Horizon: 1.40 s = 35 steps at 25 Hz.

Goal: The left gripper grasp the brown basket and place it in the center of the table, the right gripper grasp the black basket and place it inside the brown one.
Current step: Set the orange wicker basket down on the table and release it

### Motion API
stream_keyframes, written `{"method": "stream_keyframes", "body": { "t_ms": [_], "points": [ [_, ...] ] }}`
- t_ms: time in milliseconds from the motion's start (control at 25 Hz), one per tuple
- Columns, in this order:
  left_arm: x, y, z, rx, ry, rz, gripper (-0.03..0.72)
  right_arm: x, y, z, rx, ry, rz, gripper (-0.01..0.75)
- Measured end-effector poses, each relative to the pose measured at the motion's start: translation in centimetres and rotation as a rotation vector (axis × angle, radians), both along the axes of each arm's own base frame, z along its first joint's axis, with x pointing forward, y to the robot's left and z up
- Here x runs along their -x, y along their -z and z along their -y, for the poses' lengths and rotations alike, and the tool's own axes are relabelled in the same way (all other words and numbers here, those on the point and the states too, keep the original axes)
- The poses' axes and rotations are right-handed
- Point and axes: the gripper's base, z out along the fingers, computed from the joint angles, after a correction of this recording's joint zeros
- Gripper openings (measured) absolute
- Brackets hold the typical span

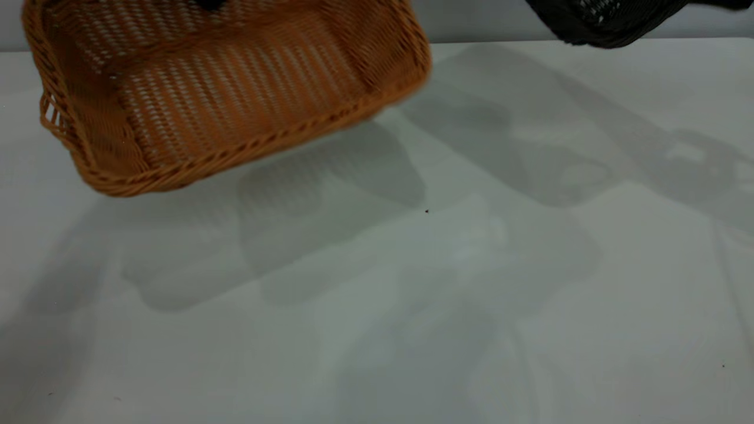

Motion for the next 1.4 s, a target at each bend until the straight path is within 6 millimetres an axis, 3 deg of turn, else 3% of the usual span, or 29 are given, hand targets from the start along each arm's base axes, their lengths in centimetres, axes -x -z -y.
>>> {"method": "stream_keyframes", "body": {
  "t_ms": [200,400,600,720,880,1200,1400],
  "points": [
    [0.8,2.6,2.6,-0.012,0.176,-0.044,0.081,0.8,-2.3,3.4,0.1,-0.132,-0.027,0.083],
    [2.1,6.0,7.3,-0.039,0.327,-0.059,0.081,2.7,-3.9,6.7,0.181,-0.157,-0.111,0.083],
    [3.4,8.9,11.3,-0.058,0.407,-0.037,0.081,4.1,-4.3,7.6,0.241,-0.178,-0.209,0.083],
    [4.0,9.6,12.7,-0.058,0.426,-0.026,0.085,4.7,-3.9,7.8,0.281,-0.216,-0.266,0.083],
    [4.1,9.6,13.1,-0.049,0.428,-0.022,0.143,4.8,-3.8,7.8,0.287,-0.22,-0.28,0.083],
    [3.0,9.4,13.3,-0.048,0.377,0.093,0.466,4.8,-3.8,7.8,0.282,-0.223,-0.284,0.083],
    [1.9,7.3,12.2,-0.003,0.21,0.116,0.525,4.8,-3.8,7.5,0.278,-0.235,-0.286,0.083]
  ]
}}
